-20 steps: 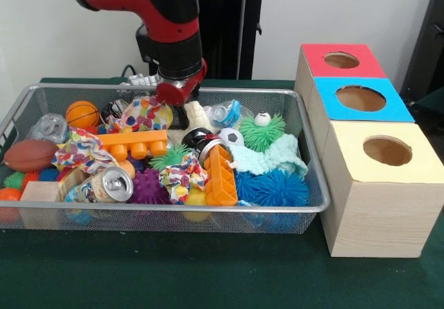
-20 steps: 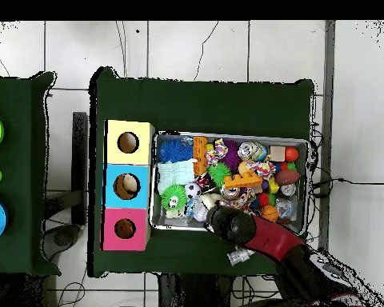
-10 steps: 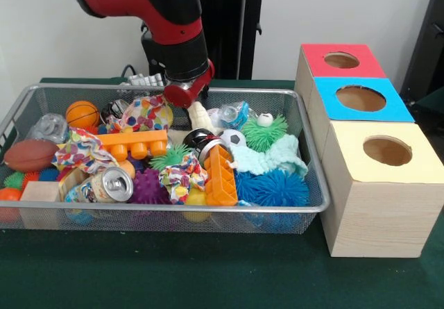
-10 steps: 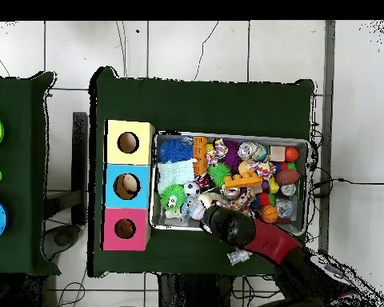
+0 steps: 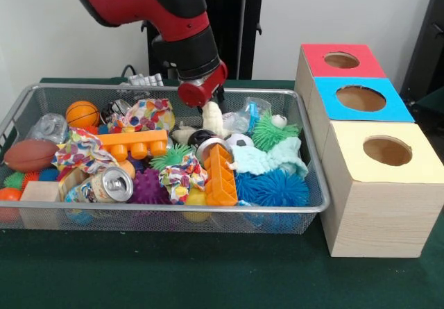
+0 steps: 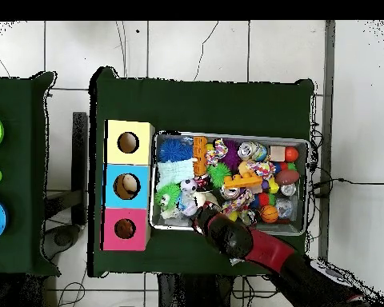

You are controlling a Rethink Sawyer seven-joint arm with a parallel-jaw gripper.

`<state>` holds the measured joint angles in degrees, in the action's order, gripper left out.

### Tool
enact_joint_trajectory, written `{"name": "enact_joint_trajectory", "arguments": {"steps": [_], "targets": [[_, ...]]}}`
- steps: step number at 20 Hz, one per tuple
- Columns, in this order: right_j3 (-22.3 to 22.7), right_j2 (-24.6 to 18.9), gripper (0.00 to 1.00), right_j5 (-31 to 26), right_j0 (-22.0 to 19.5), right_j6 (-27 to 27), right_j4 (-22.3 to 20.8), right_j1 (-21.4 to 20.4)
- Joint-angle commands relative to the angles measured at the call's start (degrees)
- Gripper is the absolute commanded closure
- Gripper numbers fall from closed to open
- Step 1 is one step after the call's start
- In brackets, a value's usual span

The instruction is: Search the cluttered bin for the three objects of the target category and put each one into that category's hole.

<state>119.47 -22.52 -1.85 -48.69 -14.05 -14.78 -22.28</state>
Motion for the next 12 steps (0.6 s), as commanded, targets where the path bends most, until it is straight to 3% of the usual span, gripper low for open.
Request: {"name": "enact_joint_trajectory", "arguments": {"steps": [1, 2, 3, 5, 7, 12], "targets": [[-0.62, -12.89, 0.00, 7.66, -2.40, -13.68, -5.12, 6.17], [-0.57, -13.10, 0.00, 7.45, -2.28, -13.79, -5.34, 6.10], [-0.58, -13.07, 1.00, 7.12, -2.27, -14.56, -5.38, 6.09], [-0.26, -14.99, 1.00, 7.35, -4.11, -14.89, -5.38, 7.99], [-0.91, -13.72, 1.00, 8.49, -2.01, -14.58, -6.54, 6.83], [-0.14, -18.58, 1.00, 11.51, -4.08, -17.10, -6.55, 10.66]]}}
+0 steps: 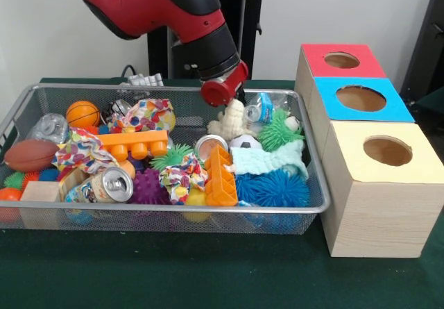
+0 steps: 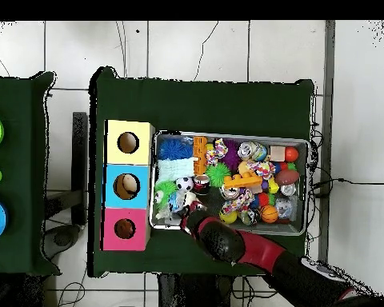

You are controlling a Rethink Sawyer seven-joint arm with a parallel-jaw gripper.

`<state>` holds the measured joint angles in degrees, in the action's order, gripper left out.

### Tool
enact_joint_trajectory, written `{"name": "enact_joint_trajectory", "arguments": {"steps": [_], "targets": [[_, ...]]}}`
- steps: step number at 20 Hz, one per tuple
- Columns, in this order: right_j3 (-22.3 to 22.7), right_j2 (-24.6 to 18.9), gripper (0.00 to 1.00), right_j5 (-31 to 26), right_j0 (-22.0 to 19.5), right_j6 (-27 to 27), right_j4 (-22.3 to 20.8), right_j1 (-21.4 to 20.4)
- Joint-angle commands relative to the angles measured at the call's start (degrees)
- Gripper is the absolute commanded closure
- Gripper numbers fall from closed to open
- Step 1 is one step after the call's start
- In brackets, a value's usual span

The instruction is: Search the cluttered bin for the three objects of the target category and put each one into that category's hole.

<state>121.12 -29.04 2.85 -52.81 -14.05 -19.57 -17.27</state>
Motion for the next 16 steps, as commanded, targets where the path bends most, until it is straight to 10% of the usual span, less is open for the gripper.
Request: {"name": "enact_joint_trajectory", "arguments": {"steps": [1, 7, 13, 15, 16], "targets": [[-2.01, -12.64, 1.00, 7.41, -0.38, -17.28, -2.09, 6.89], [-2.80, -13.81, 1.00, 8.27, -1.85, -18.07, -2.29, 10.71], [-2.60, -9.18, 1.00, 6.64, -0.34, -17.19, -1.35, 4.59], [-3.57, -1.76, 1.00, 6.61, 5.22, -17.49, 0.45, -2.03], [-6.24, 9.42, 1.00, 7.00, 13.95, -17.40, 2.65, -7.10]]}}
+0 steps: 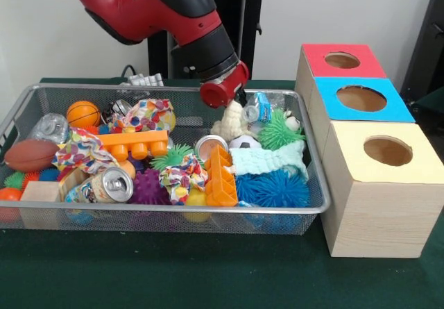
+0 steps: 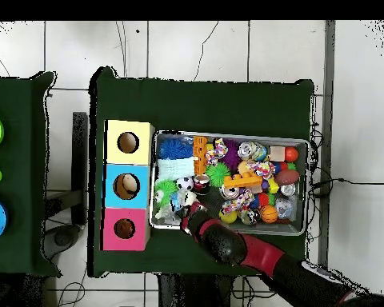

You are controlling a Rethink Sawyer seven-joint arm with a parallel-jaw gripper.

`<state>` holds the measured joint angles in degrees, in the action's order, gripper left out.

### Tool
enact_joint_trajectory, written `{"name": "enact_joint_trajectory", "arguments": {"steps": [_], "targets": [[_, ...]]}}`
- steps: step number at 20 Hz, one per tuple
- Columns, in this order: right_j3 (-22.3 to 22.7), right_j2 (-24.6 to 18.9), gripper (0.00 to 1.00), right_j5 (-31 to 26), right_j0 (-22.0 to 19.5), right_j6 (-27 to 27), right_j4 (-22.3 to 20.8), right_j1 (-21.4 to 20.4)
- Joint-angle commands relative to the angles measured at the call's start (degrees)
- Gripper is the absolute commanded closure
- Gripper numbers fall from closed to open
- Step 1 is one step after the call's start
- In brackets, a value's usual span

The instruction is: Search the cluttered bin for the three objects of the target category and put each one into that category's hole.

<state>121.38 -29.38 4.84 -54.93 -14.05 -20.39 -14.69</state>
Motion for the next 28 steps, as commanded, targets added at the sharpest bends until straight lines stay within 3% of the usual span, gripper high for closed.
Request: {"name": "enact_joint_trajectory", "arguments": {"steps": [1, 2, 5, 10, 12, 28], "targets": [[-7.97, 14.14, 1.00, 4.47, 19.51, -16.44, 3.85, -11.00], [-9.45, 18.53, 1.00, 3.93, 22.95, -15.48, 4.22, -12.31], [-10.29, 21.43, 1.00, 0.92, 24.98, -15.01, 5.19, -13.47], [-13.80, 31.65, 1.00, -3.72, 32.15, -14.75, 7.94, -14.89], [-14.33, 32.80, 1.00, -4.30, 32.77, -14.76, 8.41, -15.23], [-10.36, 22.21, 1.00, -7.33, 26.23, -17.18, 11.74, -19.68]]}}
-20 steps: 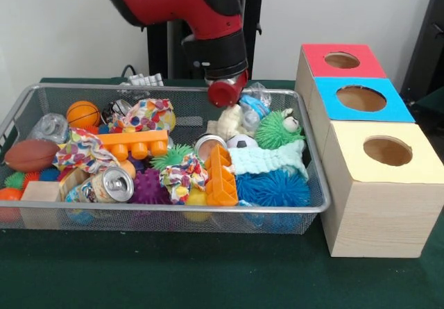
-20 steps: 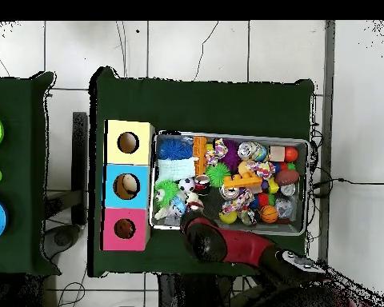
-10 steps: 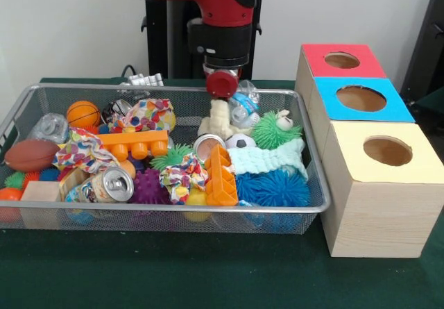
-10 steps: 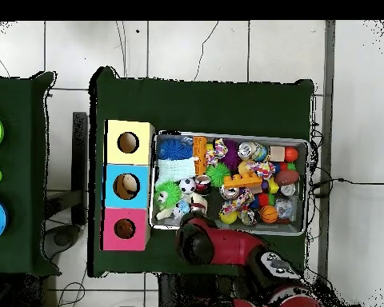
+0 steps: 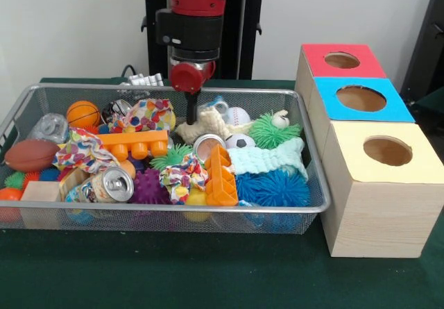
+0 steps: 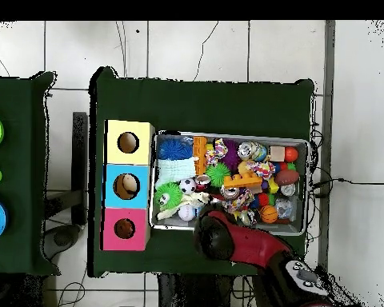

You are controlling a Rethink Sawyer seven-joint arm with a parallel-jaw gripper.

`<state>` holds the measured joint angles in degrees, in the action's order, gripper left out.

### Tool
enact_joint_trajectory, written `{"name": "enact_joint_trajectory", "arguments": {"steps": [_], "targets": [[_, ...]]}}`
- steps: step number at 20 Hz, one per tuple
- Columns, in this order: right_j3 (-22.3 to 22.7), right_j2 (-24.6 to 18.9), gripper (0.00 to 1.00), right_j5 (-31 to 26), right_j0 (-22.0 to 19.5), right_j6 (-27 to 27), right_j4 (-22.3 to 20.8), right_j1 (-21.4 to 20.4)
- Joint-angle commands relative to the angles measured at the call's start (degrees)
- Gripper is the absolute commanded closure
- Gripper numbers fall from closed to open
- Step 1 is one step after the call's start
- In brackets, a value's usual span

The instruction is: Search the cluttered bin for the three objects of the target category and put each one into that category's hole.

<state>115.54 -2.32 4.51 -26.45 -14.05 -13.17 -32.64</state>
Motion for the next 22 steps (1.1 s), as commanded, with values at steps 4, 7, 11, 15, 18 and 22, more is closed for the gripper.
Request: {"name": "enact_joint_trajectory", "arguments": {"steps": [4, 7, 11, 15, 18, 22], "targets": [[-4.78, -4.19, 1.00, -8.43, -1.84, -16.99, 6.30, -1.70], [-4.62, -4.40, 1.00, -8.91, -2.17, -16.27, 6.60, -1.72], [-3.88, -5.42, 1.00, -10.06, -2.85, -16.03, 7.23, -2.62], [-2.80, -8.62, 1.00, -11.34, -5.03, -16.90, 8.70, -3.32], [-0.87, -14.89, 1.00, -10.77, -9.49, -17.26, 9.11, -3.77], [1.53, -23.39, 1.00, -6.89, -15.35, -19.44, 9.33, -3.47]]}}
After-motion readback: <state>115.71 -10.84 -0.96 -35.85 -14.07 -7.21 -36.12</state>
